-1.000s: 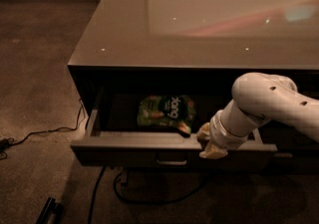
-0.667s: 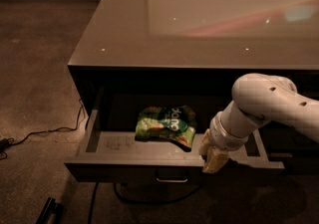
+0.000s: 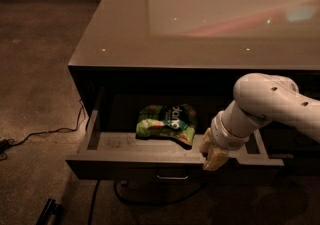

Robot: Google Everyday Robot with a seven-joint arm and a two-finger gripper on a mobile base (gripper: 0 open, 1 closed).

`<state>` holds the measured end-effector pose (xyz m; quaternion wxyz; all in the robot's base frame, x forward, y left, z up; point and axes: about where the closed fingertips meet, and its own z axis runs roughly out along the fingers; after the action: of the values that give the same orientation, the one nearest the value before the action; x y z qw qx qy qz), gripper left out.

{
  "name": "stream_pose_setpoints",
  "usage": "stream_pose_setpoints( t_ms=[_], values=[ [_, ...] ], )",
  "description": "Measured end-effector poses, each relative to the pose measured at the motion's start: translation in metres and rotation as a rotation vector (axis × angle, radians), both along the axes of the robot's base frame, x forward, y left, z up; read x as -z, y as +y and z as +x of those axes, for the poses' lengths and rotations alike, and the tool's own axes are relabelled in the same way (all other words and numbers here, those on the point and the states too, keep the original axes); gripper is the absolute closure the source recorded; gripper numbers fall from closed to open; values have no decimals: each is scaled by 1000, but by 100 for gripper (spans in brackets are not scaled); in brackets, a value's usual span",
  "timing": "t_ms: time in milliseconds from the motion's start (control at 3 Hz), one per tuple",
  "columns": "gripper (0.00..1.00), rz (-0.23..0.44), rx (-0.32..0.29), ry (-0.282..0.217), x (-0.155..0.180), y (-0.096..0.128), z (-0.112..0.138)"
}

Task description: Open top drawer

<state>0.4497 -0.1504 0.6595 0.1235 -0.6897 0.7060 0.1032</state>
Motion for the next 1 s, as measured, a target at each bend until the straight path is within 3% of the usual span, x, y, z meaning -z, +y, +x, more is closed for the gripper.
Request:
stream_pose_setpoints(
  t_ms=[667,1000],
  values=[
    [16,6,-11,-8,0,1,-1],
    [0,30,-24,-31,-3,4,-1]
  ],
)
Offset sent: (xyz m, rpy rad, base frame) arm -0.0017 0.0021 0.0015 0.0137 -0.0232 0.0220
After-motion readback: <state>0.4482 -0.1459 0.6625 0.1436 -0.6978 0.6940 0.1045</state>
